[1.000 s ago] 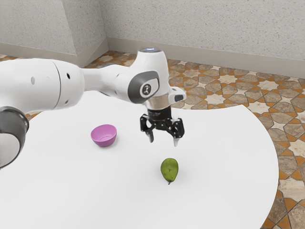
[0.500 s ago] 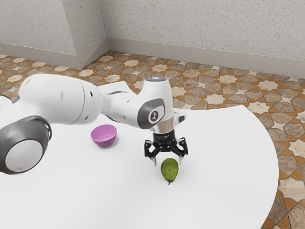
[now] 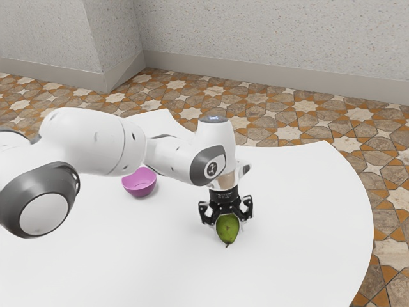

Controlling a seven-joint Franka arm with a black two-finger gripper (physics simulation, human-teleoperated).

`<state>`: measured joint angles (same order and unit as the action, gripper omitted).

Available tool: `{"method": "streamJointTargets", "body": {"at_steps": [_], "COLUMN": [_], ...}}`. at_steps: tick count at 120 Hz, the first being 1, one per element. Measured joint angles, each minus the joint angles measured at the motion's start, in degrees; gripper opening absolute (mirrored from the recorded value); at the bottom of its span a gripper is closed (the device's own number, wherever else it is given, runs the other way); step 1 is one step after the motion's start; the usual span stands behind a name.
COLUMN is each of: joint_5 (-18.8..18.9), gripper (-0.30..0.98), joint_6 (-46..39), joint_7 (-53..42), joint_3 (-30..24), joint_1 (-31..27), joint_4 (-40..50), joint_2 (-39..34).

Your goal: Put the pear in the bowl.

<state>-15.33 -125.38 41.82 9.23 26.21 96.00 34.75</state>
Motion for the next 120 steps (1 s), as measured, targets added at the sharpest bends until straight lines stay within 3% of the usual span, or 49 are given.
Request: {"method": "streamJointTargets", "body": {"at_steps": [23, 38, 74, 105, 120], "joint_5": [0.3, 0.6, 3.0, 5.5, 5.7], "gripper": [0.30, 0.24, 0.27, 0.29, 0.29], "joint_6": [-0.1, 0.2, 1.3, 1.7, 1.7], "joint_7": [1.9, 3.0, 4.7, 5.3, 4.9], "joint_3": [0.0, 0.0, 0.6, 6.6, 7.9], "joint_1": [0.1, 0.0, -7.7, -13.4, -16.2], "joint_4": [0.7, 4.3, 7.1, 6.6, 3.9], "joint_2": [-1.1, -6.7, -18.2, -18.4, -15.3]}}
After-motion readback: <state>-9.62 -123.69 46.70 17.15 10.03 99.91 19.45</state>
